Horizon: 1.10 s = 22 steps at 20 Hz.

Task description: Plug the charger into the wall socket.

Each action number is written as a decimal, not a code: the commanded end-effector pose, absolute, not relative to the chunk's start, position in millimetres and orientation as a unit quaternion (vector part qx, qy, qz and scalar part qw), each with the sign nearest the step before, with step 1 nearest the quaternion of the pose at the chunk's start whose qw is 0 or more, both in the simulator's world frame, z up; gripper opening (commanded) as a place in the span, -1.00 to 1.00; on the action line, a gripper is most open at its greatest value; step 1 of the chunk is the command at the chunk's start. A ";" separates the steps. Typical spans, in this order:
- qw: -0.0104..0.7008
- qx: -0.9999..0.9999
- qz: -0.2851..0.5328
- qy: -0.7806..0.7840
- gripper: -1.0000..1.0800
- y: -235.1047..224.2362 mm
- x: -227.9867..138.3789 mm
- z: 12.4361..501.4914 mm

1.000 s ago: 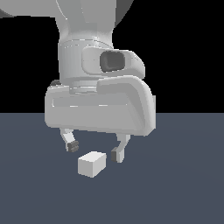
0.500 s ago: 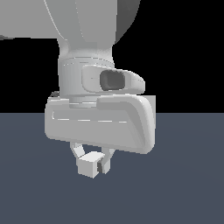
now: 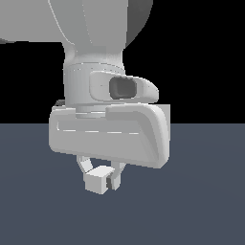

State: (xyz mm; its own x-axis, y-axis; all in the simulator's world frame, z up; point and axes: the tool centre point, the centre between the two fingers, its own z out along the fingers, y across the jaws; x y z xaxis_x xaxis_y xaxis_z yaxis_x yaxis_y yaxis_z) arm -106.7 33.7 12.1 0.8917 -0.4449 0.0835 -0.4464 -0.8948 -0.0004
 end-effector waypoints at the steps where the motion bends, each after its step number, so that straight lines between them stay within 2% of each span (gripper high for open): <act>1: 0.009 0.973 0.041 -0.228 -1.00 33.0 -106.5 12.5; 10: 0.009 0.978 0.041 -0.203 -1.00 15.4 -99.1 25.5; 22: 0.006 0.992 0.042 -0.121 -1.00 -36.3 -68.9 66.9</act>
State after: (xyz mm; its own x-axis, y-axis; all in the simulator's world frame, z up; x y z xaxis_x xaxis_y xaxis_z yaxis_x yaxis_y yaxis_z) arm -73.7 -29.3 60.8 0.9608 -0.2636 0.0852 -0.2647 -0.9643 0.0011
